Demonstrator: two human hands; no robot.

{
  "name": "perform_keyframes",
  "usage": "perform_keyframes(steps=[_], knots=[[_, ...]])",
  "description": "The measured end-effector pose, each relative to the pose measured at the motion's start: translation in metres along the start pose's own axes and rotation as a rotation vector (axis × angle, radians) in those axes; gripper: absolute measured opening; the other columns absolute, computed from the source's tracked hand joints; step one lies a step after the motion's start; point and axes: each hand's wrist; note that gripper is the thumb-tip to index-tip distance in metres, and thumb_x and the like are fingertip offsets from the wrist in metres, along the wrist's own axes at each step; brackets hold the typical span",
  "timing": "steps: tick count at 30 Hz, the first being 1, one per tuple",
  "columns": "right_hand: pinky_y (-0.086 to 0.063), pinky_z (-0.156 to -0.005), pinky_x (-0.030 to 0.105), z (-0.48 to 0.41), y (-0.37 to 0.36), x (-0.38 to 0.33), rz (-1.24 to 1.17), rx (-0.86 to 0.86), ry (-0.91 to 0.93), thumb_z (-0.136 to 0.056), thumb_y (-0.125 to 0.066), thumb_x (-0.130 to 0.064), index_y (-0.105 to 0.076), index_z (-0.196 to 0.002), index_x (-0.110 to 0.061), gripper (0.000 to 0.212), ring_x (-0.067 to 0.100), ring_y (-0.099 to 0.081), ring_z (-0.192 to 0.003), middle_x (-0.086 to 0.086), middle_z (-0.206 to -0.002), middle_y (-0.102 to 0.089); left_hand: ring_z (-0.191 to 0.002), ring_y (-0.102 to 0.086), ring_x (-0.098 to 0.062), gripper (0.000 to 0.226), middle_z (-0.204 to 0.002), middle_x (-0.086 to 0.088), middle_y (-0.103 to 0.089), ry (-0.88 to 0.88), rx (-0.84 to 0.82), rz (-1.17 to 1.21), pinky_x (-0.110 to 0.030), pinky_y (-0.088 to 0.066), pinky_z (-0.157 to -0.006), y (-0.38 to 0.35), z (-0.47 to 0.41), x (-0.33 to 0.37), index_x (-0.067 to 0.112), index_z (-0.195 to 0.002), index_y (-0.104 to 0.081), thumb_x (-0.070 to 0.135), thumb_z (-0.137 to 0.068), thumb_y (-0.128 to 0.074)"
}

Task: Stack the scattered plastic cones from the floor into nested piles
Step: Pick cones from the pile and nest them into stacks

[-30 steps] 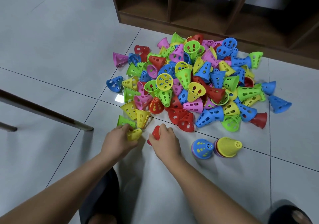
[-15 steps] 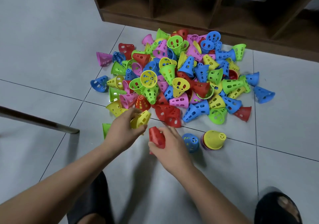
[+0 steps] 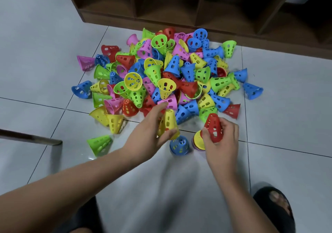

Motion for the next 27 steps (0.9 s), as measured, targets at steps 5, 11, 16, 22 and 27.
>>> perform_keyframes(steps=[5,11,16,22,27], knots=[[-0.058,-0.09,0.04,0.014,-0.006,0.035,0.057,-0.057,-0.103,-0.083,-0.086,-0.019,-0.055,-0.12,-0.03,0.05,0.019,-0.063,-0.109,-0.007,-0.12,-0.057,-0.113,-0.065,-0.025,0.074,-0.149,0.005,-0.046,-0.148,-0.145,-0.095,-0.048,-0.059,-0.09,-0.032,0.008,-0.007,0.037,-0.159,-0.025,0.051,-0.1,-0.068],[-0.048,-0.084,0.027,0.026,-0.006,0.037,0.108,-0.123,-0.168,-0.083,-0.083,-0.016,-0.055,-0.133,-0.028,0.058,-0.003,-0.054,-0.098,-0.008,-0.132,-0.056,-0.111,-0.066,-0.02,0.076,-0.143,0.01,-0.047,-0.147,-0.199,-0.173,-0.044,-0.06,-0.084,-0.041,0.01,-0.018,0.038,-0.154,-0.028,0.054,-0.096,-0.073],[-0.055,-0.097,0.037,0.027,-0.008,0.016,0.065,-0.026,0.005,-0.085,-0.075,-0.006,-0.059,-0.134,-0.025,0.055,0.011,-0.054,-0.128,-0.014,-0.137,-0.05,-0.125,-0.059,-0.009,0.087,-0.141,0.009,-0.052,-0.107,-0.197,-0.164,-0.033,-0.057,-0.095,-0.032,0.013,-0.027,0.036,-0.155,-0.031,0.057,-0.088,-0.081],[-0.054,-0.098,0.047,0.029,-0.027,-0.02,0.08,-0.131,0.222,-0.093,-0.07,-0.009,-0.065,-0.127,-0.023,0.036,0.011,-0.053,-0.129,-0.015,-0.135,-0.052,-0.116,-0.058,-0.003,0.071,-0.131,0.011,-0.058,-0.032,-0.117,-0.188,-0.028,-0.053,-0.09,-0.003,0.031,-0.057,0.033,-0.147,-0.044,0.06,-0.09,-0.077],[-0.05,-0.098,0.038,0.036,-0.055,-0.038,0.125,-0.297,0.276,-0.094,-0.069,-0.014,-0.064,-0.122,-0.023,0.029,0.013,-0.055,-0.119,-0.01,-0.125,-0.058,-0.113,-0.063,-0.011,0.054,-0.124,0.012,-0.059,0.056,-0.025,-0.283,-0.036,-0.057,-0.085,0.023,0.043,-0.1,0.031,-0.131,-0.057,0.046,-0.087,-0.084]])
Point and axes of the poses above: each hand's wrist, its own z-axis away from the middle knuckle, its own y-axis out of the back of the hand, x = y × z
